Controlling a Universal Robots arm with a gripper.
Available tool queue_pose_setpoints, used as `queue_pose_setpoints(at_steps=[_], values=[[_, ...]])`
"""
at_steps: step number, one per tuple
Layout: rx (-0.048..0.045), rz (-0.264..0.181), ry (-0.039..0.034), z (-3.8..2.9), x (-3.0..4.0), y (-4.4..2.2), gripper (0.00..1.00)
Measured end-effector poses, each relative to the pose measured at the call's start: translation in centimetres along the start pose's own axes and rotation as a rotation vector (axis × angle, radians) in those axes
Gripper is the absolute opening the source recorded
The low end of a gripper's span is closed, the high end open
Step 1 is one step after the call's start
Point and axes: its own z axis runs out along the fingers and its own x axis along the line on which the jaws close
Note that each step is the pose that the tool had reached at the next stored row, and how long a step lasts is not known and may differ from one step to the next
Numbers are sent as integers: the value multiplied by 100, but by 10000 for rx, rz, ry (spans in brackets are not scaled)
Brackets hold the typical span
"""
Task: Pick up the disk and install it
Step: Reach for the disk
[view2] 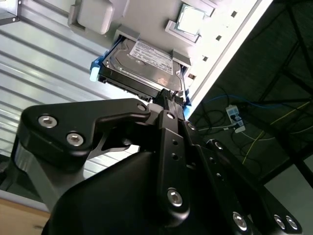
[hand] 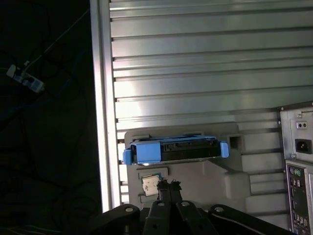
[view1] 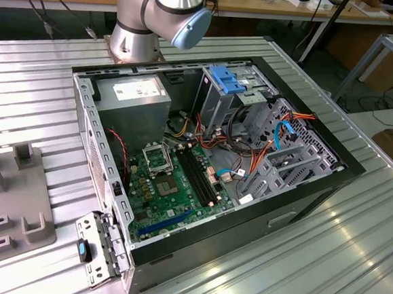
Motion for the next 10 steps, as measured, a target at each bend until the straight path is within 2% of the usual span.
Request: queue_pose_setpoints(at_steps=[10], values=[[0, 1, 1, -2, 55, -4, 11]])
